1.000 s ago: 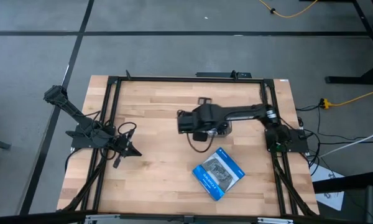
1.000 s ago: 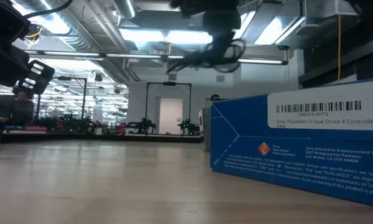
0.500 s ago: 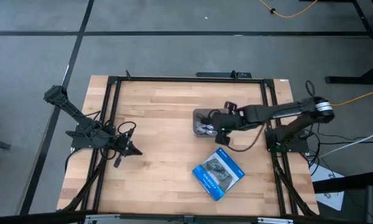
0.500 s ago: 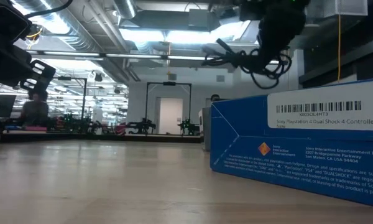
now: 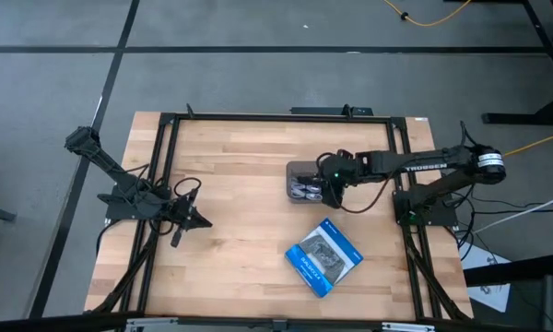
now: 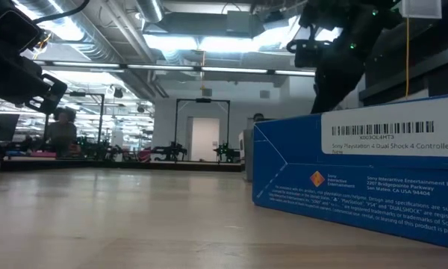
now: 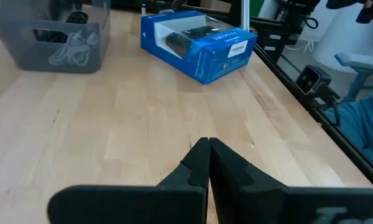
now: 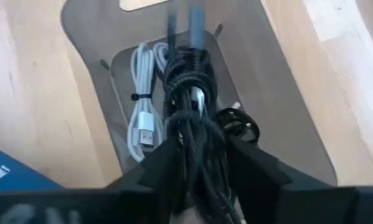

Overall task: Pick and place USB-C Cables
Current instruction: Put the black and white charger cable into the gray bin, then return to Home Position

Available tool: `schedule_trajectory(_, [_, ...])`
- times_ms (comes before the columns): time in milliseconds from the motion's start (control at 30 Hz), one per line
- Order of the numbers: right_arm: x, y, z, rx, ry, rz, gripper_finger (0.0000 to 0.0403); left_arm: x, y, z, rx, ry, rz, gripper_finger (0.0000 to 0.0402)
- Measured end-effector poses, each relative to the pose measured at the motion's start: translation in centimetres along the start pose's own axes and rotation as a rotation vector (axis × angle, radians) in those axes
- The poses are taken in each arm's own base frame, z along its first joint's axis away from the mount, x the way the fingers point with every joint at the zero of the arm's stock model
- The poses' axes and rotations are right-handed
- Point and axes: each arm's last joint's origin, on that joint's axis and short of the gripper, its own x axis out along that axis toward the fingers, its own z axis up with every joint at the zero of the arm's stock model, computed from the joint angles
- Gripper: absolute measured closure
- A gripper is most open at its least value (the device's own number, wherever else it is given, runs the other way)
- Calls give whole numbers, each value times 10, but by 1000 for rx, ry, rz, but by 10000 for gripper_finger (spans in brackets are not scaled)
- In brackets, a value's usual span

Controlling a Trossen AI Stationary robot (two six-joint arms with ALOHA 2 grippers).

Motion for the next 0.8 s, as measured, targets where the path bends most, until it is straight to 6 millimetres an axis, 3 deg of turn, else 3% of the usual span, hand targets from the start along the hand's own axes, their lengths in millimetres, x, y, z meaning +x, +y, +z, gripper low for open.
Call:
schedule_trajectory(167, [-4,-4,7,-13,-22,3,217,0,0,0,7,0,0,401])
schedule_trajectory(333, [-10,-3,15,-56,-45,36,196,0,0,0,7,0,0,401])
schedule_trajectory(633, [-25,22,24,-107,-59,579,193,0,1,0,7,-6,18,401])
schedule_trajectory(800, [-30,38,25,-162,-95,665,194,0,1,0,7,-10,27,401])
